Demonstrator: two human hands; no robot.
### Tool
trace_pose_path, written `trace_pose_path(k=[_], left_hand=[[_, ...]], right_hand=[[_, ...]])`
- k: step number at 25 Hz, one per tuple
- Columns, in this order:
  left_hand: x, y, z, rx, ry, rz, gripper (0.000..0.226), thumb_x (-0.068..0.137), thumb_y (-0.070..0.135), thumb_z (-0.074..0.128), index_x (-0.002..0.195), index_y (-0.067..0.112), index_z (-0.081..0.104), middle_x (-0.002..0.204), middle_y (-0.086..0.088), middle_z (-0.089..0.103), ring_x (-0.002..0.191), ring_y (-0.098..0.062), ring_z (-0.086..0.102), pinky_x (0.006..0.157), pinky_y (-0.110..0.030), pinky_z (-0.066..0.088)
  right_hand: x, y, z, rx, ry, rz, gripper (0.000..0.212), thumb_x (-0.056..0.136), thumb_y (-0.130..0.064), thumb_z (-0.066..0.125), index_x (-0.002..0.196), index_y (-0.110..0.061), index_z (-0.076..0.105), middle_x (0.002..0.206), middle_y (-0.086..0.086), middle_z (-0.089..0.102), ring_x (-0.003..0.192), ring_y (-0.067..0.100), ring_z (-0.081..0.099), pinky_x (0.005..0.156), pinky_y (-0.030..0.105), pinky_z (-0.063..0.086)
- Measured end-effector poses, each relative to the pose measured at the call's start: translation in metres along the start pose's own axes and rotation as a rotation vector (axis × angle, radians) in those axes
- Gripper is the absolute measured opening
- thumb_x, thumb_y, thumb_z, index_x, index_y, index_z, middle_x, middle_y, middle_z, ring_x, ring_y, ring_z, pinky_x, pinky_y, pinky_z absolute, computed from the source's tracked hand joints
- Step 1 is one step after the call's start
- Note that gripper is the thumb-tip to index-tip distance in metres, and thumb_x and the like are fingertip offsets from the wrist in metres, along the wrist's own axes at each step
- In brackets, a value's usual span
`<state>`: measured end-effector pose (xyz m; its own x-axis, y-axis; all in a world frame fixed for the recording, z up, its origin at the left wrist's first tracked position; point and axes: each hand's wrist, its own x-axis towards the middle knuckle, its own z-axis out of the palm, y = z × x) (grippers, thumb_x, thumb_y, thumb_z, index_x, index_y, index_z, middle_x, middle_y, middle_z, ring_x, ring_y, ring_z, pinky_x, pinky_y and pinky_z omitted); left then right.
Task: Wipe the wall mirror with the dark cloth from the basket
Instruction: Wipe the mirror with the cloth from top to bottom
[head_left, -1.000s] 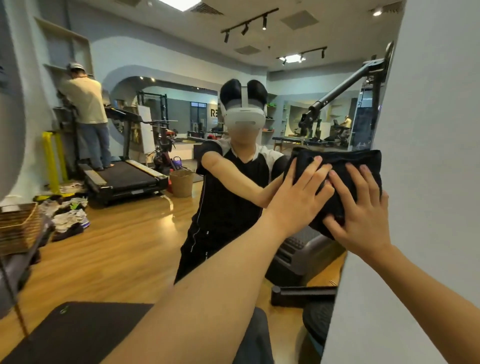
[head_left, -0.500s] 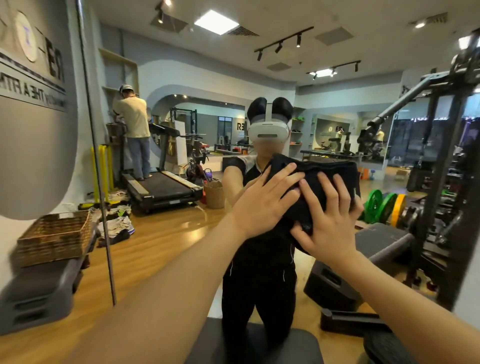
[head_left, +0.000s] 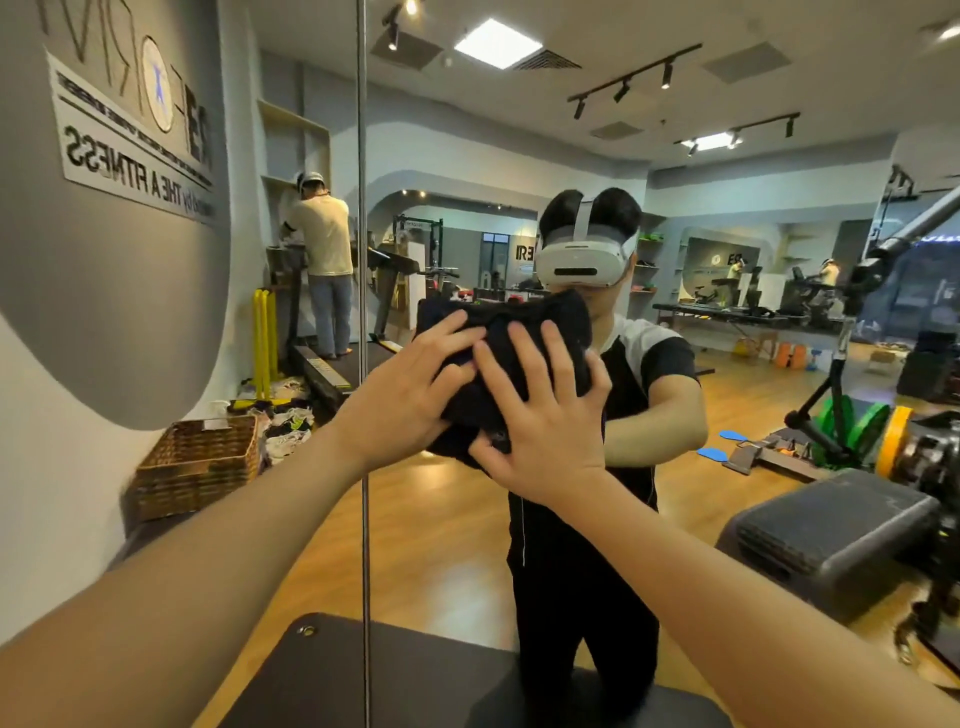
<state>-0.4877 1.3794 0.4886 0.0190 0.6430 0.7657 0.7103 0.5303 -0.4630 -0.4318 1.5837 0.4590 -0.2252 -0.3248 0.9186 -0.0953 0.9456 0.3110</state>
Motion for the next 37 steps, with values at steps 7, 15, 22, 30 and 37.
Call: trace_pose_path(k=[7, 15, 22, 30, 37], left_hand=[[-0.006, 0.004, 0.012, 0.057, 0.021, -0.043, 0.037, 0.098, 0.026, 0.061, 0.126, 0.007, 0.046, 0.15, -0.024, 0.04, 0.15, -0.041, 0.028, 0.124, -0.05, 0.028], [-0.012, 0.017, 0.011, 0.104, 0.022, -0.138, 0.037, 0.102, 0.029, 0.057, 0.129, 0.007, 0.045, 0.151, -0.023, 0.035, 0.151, -0.041, 0.026, 0.123, -0.052, 0.028], [-0.063, 0.027, 0.031, 0.071, 0.114, -0.266, 0.039, 0.105, 0.033, 0.048, 0.136, 0.01, 0.043, 0.152, -0.021, 0.034, 0.15, -0.042, 0.026, 0.119, -0.062, 0.03], [-0.091, 0.139, 0.096, -0.052, 0.075, -0.232, 0.056, 0.085, 0.021, 0.055, 0.137, 0.004, 0.041, 0.149, -0.032, 0.035, 0.15, -0.048, 0.022, 0.119, -0.064, 0.026], [0.087, 0.271, 0.15, -0.077, 0.163, -0.04, 0.052, 0.081, 0.024, 0.051, 0.126, -0.002, 0.057, 0.146, -0.025, 0.049, 0.145, -0.045, 0.035, 0.111, -0.066, 0.034]], right_hand=[[-0.002, 0.011, 0.0, -0.014, 0.012, -0.086, 0.073, 0.087, -0.058, 0.057, 0.153, -0.026, 0.05, 0.161, 0.013, 0.044, 0.151, 0.037, 0.035, 0.114, 0.061, 0.03], [-0.004, 0.007, 0.005, 0.092, -0.03, -0.099, 0.075, 0.088, -0.057, 0.054, 0.155, -0.024, 0.046, 0.163, 0.015, 0.038, 0.152, 0.038, 0.028, 0.115, 0.059, 0.023], [-0.028, -0.026, 0.027, 0.091, -0.004, -0.136, 0.073, 0.088, -0.054, 0.054, 0.154, -0.023, 0.044, 0.164, 0.015, 0.036, 0.154, 0.037, 0.025, 0.118, 0.059, 0.018], [-0.158, 0.003, 0.022, 0.071, 0.005, -0.101, 0.068, 0.089, -0.046, 0.059, 0.152, -0.023, 0.051, 0.163, 0.011, 0.04, 0.154, 0.034, 0.031, 0.119, 0.06, 0.026], [-0.217, 0.178, -0.058, -0.062, 0.128, 0.162, 0.067, 0.089, -0.043, 0.049, 0.152, -0.021, 0.051, 0.159, 0.012, 0.044, 0.15, 0.033, 0.035, 0.109, 0.06, 0.033]])
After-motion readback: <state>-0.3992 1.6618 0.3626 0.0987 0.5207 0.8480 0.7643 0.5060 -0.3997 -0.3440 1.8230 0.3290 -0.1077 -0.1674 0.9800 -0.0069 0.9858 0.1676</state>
